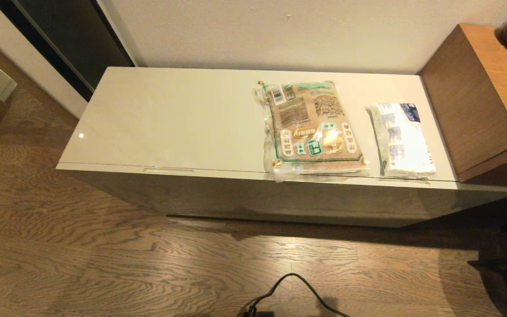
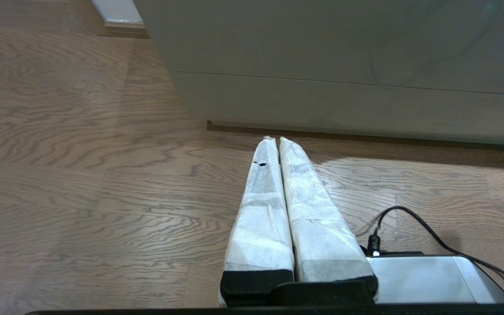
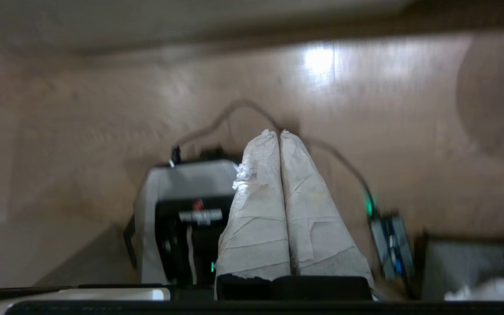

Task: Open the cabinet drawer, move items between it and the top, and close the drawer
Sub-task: Open the drawer

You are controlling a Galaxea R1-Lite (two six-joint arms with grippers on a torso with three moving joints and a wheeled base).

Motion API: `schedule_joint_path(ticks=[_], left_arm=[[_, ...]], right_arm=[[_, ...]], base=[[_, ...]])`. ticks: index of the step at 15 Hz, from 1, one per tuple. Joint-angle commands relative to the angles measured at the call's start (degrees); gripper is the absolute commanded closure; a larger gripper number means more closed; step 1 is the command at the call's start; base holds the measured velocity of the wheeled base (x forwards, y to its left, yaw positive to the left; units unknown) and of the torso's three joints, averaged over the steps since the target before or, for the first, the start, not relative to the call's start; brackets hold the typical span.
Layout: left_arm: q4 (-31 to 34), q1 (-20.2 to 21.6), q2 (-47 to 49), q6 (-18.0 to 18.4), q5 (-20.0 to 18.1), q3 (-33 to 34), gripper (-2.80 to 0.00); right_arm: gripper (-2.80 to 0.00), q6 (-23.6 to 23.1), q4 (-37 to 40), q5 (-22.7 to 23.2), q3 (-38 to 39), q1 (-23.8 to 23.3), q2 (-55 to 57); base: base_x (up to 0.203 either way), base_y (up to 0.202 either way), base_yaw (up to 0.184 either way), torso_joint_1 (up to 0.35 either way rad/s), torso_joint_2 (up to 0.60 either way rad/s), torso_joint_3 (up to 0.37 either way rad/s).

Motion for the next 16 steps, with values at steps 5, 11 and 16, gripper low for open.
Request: schedule_joint_path(ticks=[5, 11, 16], left_arm=[[0.0, 0.1, 0.1, 0.0, 0.0, 0.0, 0.00], [0.0, 0.1, 0.0, 0.1, 0.0, 0.0, 0.00], [0.0, 0.1, 0.0, 0.1, 0.0, 0.0, 0.00]], right_arm=[[0.00, 5.7, -18.6, -0.2, 2.0, 3.8, 35.5], [0.00, 12.2, -30.1, -5.7, -4.4, 5.3, 49.1], [0.00, 13.5, -29.9, -7.6, -9.6, 5.4, 51.9]], base=[[0.000, 0.000, 0.000, 0.000, 0.00, 0.000], [0.000, 0.000, 0.000, 0.000, 0.00, 0.000], [0.000, 0.000, 0.000, 0.000, 0.00, 0.000]])
